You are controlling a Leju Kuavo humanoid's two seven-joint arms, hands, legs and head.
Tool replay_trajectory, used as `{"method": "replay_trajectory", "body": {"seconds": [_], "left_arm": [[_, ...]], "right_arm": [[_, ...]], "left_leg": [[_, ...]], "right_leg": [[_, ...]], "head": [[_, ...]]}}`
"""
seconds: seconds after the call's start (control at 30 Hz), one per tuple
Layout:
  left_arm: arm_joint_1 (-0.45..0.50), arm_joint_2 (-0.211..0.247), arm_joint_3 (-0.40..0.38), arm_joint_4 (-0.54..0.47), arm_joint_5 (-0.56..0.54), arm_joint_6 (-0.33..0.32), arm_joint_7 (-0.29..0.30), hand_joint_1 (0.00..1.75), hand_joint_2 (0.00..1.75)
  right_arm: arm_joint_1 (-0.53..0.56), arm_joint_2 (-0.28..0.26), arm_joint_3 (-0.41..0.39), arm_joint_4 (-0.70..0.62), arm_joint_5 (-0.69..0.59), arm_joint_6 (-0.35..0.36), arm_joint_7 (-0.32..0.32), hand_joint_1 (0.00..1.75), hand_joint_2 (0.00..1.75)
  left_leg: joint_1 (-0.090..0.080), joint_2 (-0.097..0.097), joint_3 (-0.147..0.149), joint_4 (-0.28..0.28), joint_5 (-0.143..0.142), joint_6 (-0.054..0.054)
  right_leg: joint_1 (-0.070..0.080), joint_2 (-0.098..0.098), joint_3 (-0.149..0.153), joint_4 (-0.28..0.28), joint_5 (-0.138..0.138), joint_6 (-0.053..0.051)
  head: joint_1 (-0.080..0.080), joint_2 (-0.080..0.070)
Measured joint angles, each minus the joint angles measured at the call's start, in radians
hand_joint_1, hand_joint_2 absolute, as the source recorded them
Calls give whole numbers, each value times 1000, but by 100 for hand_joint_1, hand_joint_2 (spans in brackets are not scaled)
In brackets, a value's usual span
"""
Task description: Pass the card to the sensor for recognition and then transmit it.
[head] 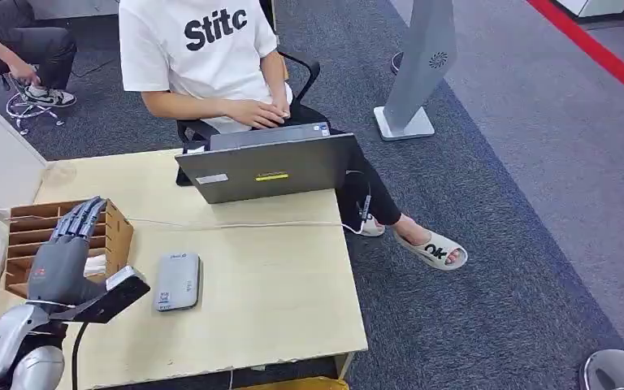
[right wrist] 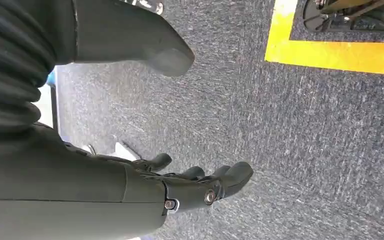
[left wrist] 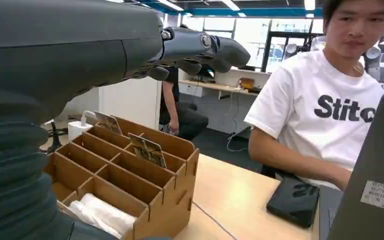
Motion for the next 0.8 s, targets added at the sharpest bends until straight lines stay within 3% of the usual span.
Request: {"method": "replay_trajectory", "body": {"seconds": [0.33, 0.67, 0.8], "left_arm": [[5, 43, -4, 16, -10, -18, 32, 0, 175], [-8, 139, -8, 61, -103, -107, 151, 0, 175], [-23, 154, -8, 88, -112, -123, 163, 0, 175]], "right_arm": [[0, 0, -17, 0, -1, 0, 1, 0, 175], [0, 0, -39, 0, 2, -1, 9, 0, 175], [0, 0, -44, 0, 7, -2, 9, 0, 175]], "left_leg": [[0, 0, 0, 0, 0, 0], [0, 0, 0, 0, 0, 0], [0, 0, 0, 0, 0, 0]], "right_leg": [[0, 0, 0, 0, 0, 0], [0, 0, -1, 0, 0, 0], [0, 0, 0, 0, 0, 0]], "head": [[0, 0], [0, 0], [0, 0]]}}
